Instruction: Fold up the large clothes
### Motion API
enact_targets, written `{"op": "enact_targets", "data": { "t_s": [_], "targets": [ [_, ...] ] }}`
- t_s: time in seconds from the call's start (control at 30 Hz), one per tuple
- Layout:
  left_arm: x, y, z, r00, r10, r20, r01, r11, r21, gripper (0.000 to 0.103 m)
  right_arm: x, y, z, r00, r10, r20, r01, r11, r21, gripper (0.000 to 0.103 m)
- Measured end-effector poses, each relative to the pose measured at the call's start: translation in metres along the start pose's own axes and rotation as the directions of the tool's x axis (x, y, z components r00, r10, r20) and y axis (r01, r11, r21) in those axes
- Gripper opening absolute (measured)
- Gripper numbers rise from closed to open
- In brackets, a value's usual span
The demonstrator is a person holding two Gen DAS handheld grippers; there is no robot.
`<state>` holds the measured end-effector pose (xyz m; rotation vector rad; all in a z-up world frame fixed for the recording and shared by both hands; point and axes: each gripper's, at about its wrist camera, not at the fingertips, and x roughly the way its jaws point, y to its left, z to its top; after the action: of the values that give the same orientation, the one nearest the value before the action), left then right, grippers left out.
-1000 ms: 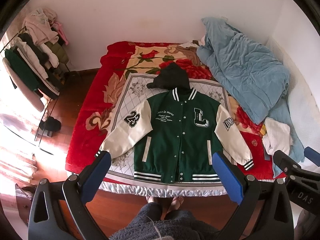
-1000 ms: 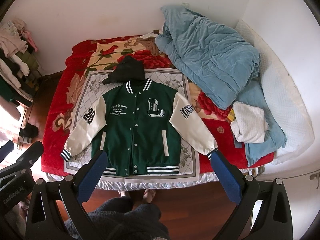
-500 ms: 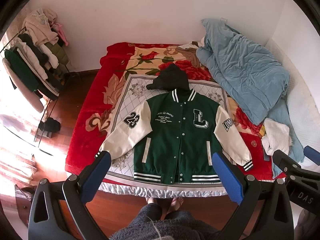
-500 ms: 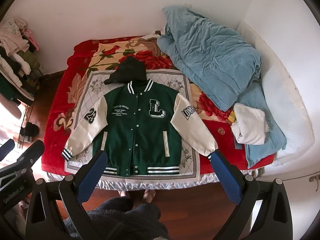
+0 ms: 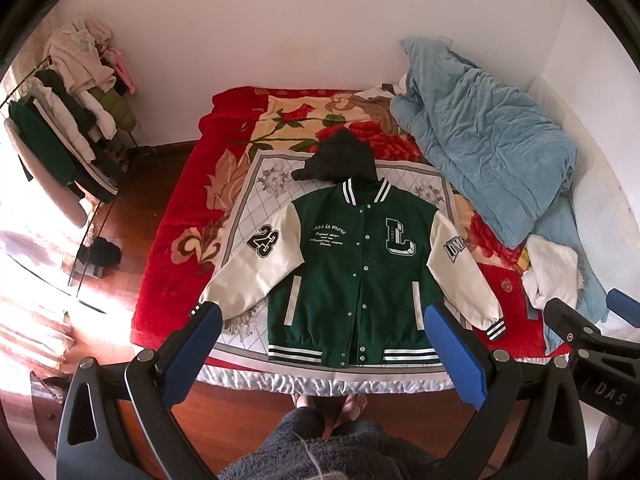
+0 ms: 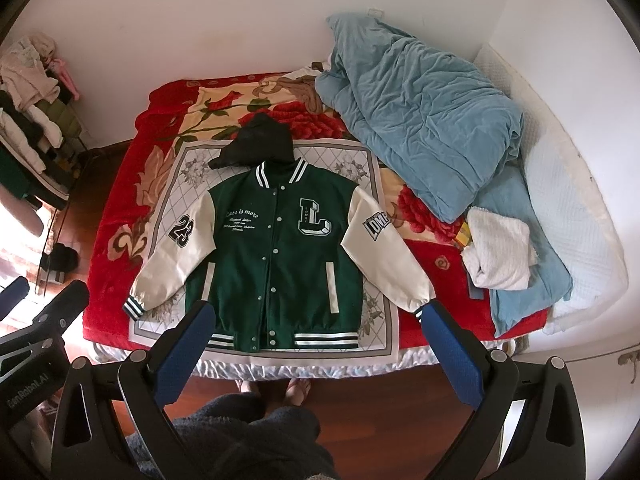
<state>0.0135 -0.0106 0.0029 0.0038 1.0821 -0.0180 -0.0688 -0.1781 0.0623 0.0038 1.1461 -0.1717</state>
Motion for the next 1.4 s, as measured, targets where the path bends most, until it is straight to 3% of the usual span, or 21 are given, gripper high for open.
{"op": "enact_targets", "data": {
  "t_s": [0.73, 0.9, 0.97, 1.17, 1.2, 1.3, 1.4],
  "targets": [
    [-0.004, -0.005, 0.007, 1.0, -0.005, 0.01, 0.005, 1.0, 0.006, 0.103, 0.0, 0.0, 0.0, 1.0, 0.001, -0.001, -0.001, 1.0, 0.002, 0.103],
    [-0.001, -0.009, 0.024, 1.0, -0.02, 0.013, 0.02, 1.0, 0.019, 0.103, 0.001, 0.0, 0.004, 1.0, 0.002, -0.008, -0.002, 1.0, 0.015, 0.103],
    [0.011, -0.009, 0.036, 0.999, 0.009, 0.05, -0.01, 0.999, 0.031, 0.103, 0.007, -0.003, 0.009, 1.0, 0.012, -0.017, -0.012, 0.999, 0.041, 0.103],
    [0.083, -0.005, 0.054, 0.991, 0.077, 0.111, -0.086, 0.993, 0.078, 0.103, 0.077, -0.031, 0.01, 0.998, 0.054, -0.035, -0.046, 0.98, 0.194, 0.102],
    [0.096, -0.004, 0.052, 0.989, 0.089, 0.116, -0.099, 0.992, 0.084, 0.103, 0.096, -0.041, 0.007, 0.998, 0.046, -0.045, -0.034, 0.973, 0.23, 0.096],
    [0.151, -0.016, 0.055, 0.989, 0.12, 0.083, -0.129, 0.985, 0.114, 0.103, 0.162, -0.076, -0.002, 0.993, 0.031, -0.116, 0.011, 0.937, 0.349, 0.062],
    [0.209, -0.031, 0.053, 0.987, 0.156, 0.043, -0.161, 0.978, 0.135, 0.103, 0.234, -0.123, -0.021, 0.981, 0.068, -0.183, 0.032, 0.867, 0.497, 0.059]
  ]
}}
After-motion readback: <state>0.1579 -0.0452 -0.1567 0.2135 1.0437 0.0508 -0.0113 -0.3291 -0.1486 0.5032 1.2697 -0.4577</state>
